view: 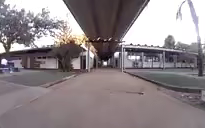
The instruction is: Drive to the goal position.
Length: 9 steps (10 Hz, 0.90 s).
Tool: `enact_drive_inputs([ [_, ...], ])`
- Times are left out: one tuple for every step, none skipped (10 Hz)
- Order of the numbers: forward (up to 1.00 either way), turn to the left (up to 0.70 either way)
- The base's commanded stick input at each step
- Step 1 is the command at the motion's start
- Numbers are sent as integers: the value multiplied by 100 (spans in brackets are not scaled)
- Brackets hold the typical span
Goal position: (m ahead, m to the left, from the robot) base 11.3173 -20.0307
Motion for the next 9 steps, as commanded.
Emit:
enact_drive_inputs([
  [70,0],
  [70,0],
  [70,0],
  [70,0],
  [70,0],
  [70,0],
  [70,0],
  [70,0],
  [70,0],
])
